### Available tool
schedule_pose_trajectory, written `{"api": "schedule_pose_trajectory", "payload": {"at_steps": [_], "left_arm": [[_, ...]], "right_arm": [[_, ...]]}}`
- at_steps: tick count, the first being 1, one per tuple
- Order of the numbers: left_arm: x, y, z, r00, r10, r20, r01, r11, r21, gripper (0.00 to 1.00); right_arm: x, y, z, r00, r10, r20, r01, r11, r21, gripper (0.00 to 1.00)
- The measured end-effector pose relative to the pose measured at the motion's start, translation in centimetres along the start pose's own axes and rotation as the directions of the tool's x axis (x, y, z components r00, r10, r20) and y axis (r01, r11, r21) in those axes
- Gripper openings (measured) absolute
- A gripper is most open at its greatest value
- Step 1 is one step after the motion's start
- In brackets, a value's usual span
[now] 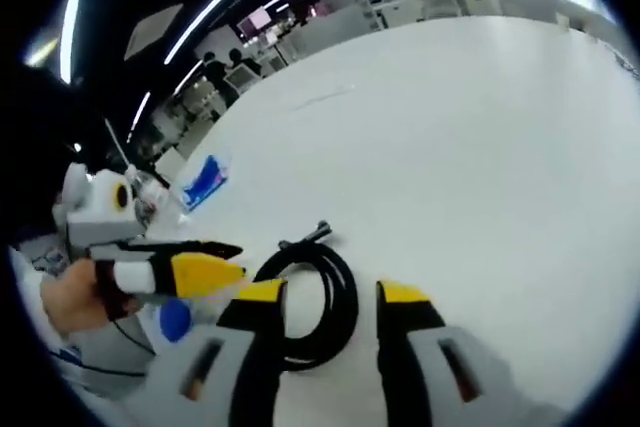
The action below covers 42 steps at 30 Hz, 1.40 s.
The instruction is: Arrange the tabletop items into an orderly group along one side of the table until the central work area is clear of visible clutter.
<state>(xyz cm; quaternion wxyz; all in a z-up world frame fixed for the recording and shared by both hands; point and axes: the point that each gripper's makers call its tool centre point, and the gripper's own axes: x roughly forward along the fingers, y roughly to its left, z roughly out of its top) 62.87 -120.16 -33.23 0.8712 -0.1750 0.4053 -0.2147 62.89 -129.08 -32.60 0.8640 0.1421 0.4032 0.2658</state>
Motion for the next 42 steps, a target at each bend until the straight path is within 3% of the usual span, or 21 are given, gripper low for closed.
{"api": "schedule_pose_trajectory", "payload": {"at_steps": [2,6,14,19,28,35,42], "left_arm": [[-0.2,0.0,0.8,0.999,0.018,0.039,-0.019,0.999,0.049,0.88],[-0.6,0.2,1.7,0.997,0.027,0.075,-0.033,0.996,0.081,0.96],[-0.8,1.1,1.2,0.998,0.031,0.046,-0.032,0.999,0.029,0.96],[-1.1,1.3,1.3,0.998,0.037,0.048,-0.039,0.998,0.039,0.94],[-3.2,4.6,2.9,0.992,0.097,0.079,-0.099,0.995,0.019,0.91],[-5.6,7.5,3.8,0.982,0.143,0.121,-0.142,0.99,-0.016,0.9],[-7.7,10.2,4.5,0.967,0.199,0.159,-0.19,0.979,-0.068,0.89]], "right_arm": [[0.4,0.3,0.4,1.0,-0.002,0.002,0.002,1.0,-0.014,0.41],[0.6,0.5,0.7,1.0,-0.003,-0.002,0.003,0.999,-0.037,0.42],[1.0,0.4,-0.2,0.999,-0.009,-0.039,0.007,0.999,-0.053,0.45],[1.0,0.6,-0.7,0.998,-0.009,-0.056,0.006,0.998,-0.06,0.45],[1.6,1.1,0.7,0.999,0.001,-0.05,-0.005,0.997,-0.076,0.44],[3.4,3.2,1.6,0.997,0.035,-0.071,-0.043,0.993,-0.113,0.44],[5.6,6.5,2.6,0.991,0.092,-0.102,-0.109,0.979,-0.174,0.45]]}}
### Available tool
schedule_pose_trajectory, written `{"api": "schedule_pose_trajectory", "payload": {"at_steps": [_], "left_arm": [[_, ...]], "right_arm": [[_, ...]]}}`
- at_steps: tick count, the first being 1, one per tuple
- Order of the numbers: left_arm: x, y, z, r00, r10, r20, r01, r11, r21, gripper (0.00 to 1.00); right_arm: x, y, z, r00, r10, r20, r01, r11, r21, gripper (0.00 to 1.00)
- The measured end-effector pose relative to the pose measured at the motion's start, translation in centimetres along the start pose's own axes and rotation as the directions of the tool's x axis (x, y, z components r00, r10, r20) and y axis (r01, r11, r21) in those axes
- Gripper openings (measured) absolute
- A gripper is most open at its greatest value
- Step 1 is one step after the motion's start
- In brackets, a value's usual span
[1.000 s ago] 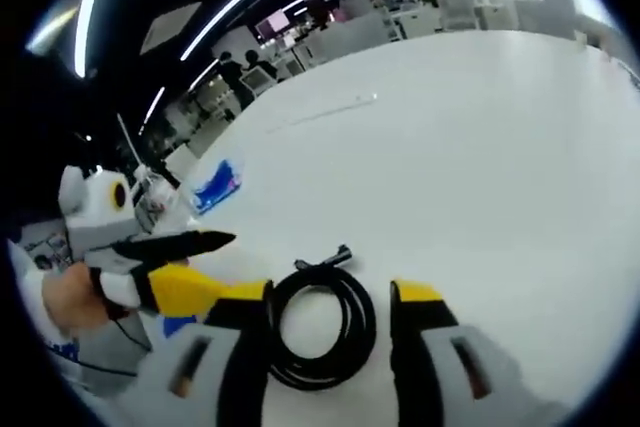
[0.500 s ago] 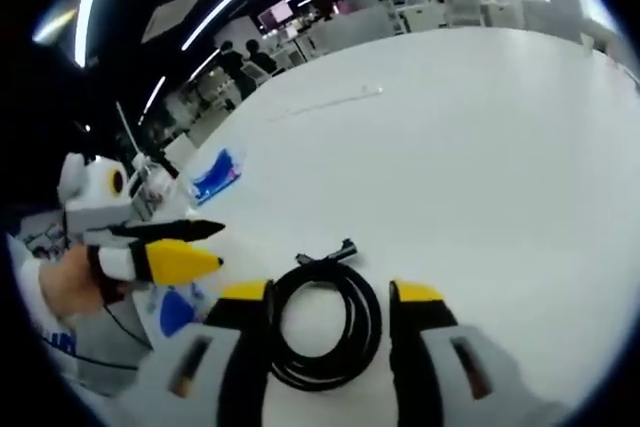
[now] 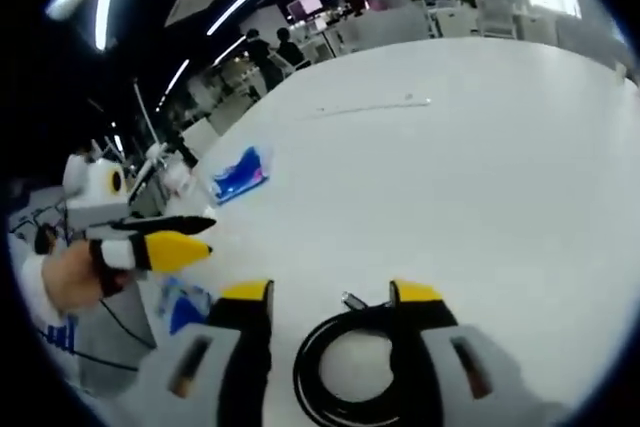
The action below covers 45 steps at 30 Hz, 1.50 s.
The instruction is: Arrange the tabletop items into an orderly group along one side of the table until the central work area is clear of visible clutter.
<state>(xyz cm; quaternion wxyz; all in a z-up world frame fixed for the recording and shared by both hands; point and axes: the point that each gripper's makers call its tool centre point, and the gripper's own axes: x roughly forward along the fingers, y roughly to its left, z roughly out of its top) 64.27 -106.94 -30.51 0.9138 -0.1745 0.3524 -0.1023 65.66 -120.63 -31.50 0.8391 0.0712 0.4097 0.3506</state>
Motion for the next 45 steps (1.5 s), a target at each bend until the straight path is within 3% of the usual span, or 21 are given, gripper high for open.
{"api": "schedule_pose_trajectory", "payload": {"at_steps": [10,14,26,39,45], "left_arm": [[-1.0,2.0,0.5,0.999,0.038,0.024,-0.037,0.999,-0.037,0.87],[-1.2,2.4,0.9,0.997,0.051,0.049,-0.049,0.998,-0.033,0.87],[-1.3,3.8,0.9,0.995,0.085,0.045,-0.083,0.996,-0.044,0.85],[-1.4,6.6,2.1,0.988,0.143,0.063,-0.136,0.986,-0.099,0.84],[-1.2,7.6,1.8,0.985,0.163,0.054,-0.155,0.981,-0.116,0.83]], "right_arm": [[2.1,2.6,1.2,0.999,0.044,-0.029,-0.046,0.997,-0.054,0.45],[2.3,2.6,1.1,0.998,0.047,-0.042,-0.049,0.997,-0.066,0.45],[3.1,2.7,1.9,0.997,0.055,-0.046,-0.058,0.996,-0.065,0.44],[6.7,4.8,5.4,0.993,0.106,-0.058,-0.113,0.986,-0.121,0.44],[8.7,6.3,6.7,0.988,0.137,-0.072,-0.146,0.977,-0.155,0.44]]}}
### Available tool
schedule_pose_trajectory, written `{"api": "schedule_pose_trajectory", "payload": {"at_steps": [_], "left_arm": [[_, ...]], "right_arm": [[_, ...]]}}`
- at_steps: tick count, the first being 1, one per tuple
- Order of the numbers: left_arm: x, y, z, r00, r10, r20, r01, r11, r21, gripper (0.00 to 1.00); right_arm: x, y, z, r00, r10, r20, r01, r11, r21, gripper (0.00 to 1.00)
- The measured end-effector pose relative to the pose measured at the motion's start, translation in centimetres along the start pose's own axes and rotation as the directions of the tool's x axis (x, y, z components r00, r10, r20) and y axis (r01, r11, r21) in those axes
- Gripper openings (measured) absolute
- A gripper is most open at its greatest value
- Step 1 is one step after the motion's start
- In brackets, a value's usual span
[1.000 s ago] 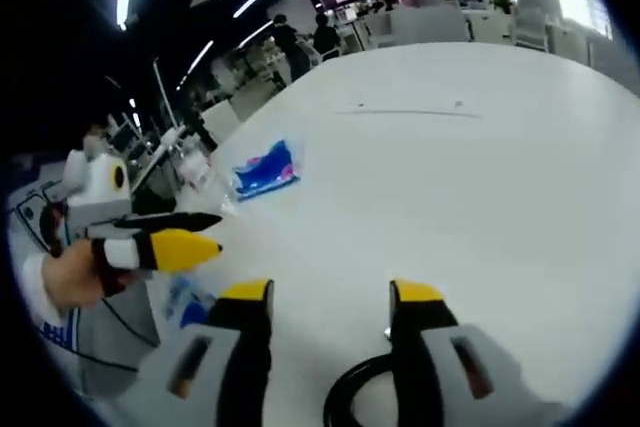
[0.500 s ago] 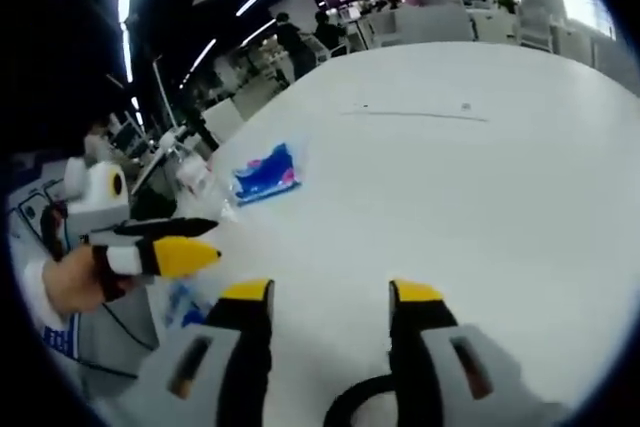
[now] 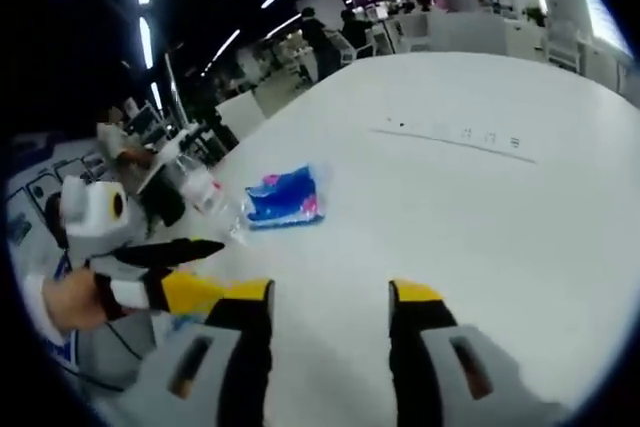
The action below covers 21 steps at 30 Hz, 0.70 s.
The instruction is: Arrange the tabletop items into an orderly group along one side of the table until the central work area is clear of visible clutter.
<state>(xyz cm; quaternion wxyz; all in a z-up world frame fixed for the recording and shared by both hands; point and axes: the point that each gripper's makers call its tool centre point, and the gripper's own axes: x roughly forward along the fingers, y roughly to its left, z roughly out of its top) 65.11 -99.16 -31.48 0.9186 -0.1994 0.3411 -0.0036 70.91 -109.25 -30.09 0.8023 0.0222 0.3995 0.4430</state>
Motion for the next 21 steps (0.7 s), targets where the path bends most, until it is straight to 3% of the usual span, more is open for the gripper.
{"api": "schedule_pose_trajectory", "payload": {"at_steps": [10,16,21], "left_arm": [[0.1,0.0,-0.3,1.0,0.005,-0.008,-0.005,0.999,0.031,0.82],[0.1,0.1,-0.2,1.0,0.011,-0.005,-0.011,1.0,0.01,0.81],[0.1,0.0,-0.2,1.0,0.013,0.004,-0.013,1.0,0.0,0.81]], "right_arm": [[4.3,0.8,1.5,0.998,0.04,-0.038,-0.041,0.999,-0.034,0.43],[4.6,2.9,2.2,0.998,0.057,-0.039,-0.06,0.996,-0.064,0.42],[5.6,3.3,2.7,0.997,0.058,-0.052,-0.062,0.995,-0.079,0.4]]}}
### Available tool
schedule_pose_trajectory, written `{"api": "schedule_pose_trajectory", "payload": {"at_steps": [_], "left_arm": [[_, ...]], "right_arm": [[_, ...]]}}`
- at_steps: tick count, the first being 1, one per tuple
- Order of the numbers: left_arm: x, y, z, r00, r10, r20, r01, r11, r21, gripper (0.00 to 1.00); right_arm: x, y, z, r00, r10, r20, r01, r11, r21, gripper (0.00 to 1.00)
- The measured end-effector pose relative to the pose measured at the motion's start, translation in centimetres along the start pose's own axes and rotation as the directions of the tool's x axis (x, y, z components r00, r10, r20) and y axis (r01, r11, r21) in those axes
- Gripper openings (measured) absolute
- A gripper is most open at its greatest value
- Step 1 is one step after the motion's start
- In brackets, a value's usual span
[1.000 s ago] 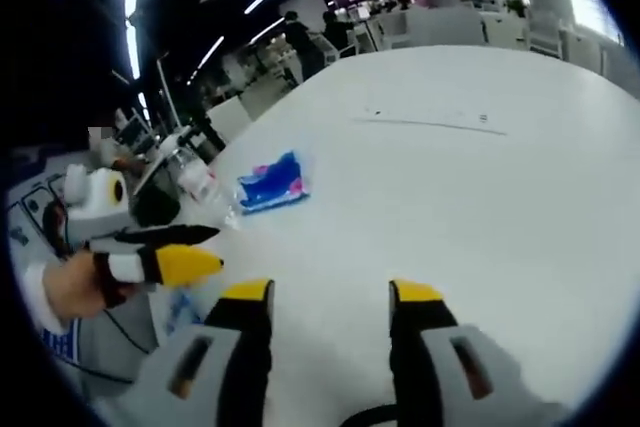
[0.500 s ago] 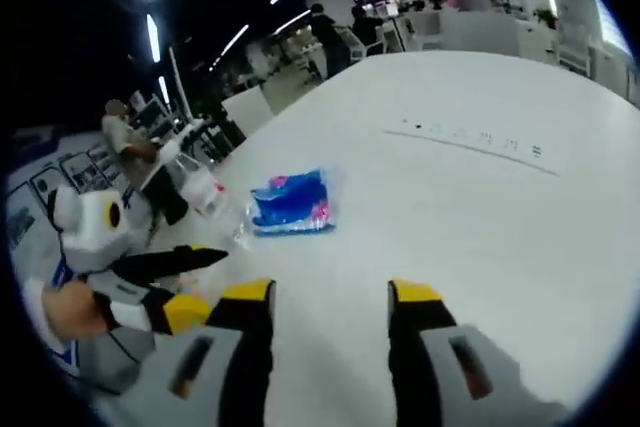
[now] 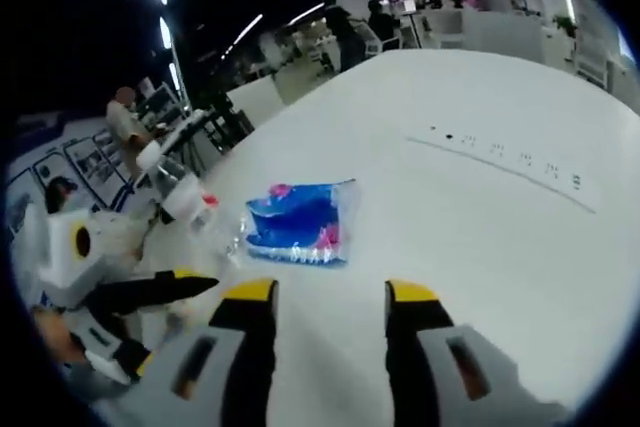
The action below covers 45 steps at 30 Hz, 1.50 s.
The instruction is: Arrange the tabletop items into an orderly group along one side of the table until the central work area is clear of visible clutter.
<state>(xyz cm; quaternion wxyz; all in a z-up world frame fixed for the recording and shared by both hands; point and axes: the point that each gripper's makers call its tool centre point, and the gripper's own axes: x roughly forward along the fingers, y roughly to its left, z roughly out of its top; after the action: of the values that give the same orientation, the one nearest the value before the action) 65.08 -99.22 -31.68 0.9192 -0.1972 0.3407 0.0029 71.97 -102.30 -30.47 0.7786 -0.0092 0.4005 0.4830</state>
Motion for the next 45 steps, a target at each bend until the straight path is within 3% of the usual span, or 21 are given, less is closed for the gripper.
{"api": "schedule_pose_trajectory", "payload": {"at_steps": [8,15,26,32,37,43,45], "left_arm": [[0.3,0.8,-0.2,1.0,0.02,-0.001,-0.02,1.0,-0.024,0.8],[0.4,1.4,-0.3,1.0,0.027,-0.01,-0.028,0.999,-0.035,0.79],[0.2,2.0,-0.2,0.999,0.043,-0.007,-0.044,0.997,-0.062,0.79],[0.4,2.5,0.2,0.999,0.048,-0.006,-0.049,0.996,-0.072,0.78],[0.1,2.6,0.2,0.998,0.062,-0.003,-0.062,0.995,-0.083,0.78],[0.2,3.2,-0.2,0.996,0.082,-0.016,-0.083,0.993,-0.079,0.77],[0.4,3.4,-0.1,0.996,0.094,-0.012,-0.094,0.992,-0.085,0.76]], "right_arm": [[4.2,-1.4,3.0,1.0,0.01,0.005,-0.01,0.999,-0.047,0.38],[6.6,-1.2,3.8,1.0,0.02,0.001,-0.02,0.996,-0.087,0.36],[9.0,-2.8,1.7,0.999,-0.006,-0.052,0.002,0.997,-0.081,0.31],[9.4,-2.9,1.9,1.0,0.012,-0.026,-0.013,0.999,-0.042,0.27],[9.3,-3.4,1.8,1.0,0.0,-0.021,-0.001,0.999,-0.051,0.07],[9.5,-4.6,1.5,1.0,-0.013,0.004,0.013,1.0,0.008,0.0],[9.3,-4.7,1.6,1.0,-0.002,0.015,0.0,0.995,0.098,0.0]]}}
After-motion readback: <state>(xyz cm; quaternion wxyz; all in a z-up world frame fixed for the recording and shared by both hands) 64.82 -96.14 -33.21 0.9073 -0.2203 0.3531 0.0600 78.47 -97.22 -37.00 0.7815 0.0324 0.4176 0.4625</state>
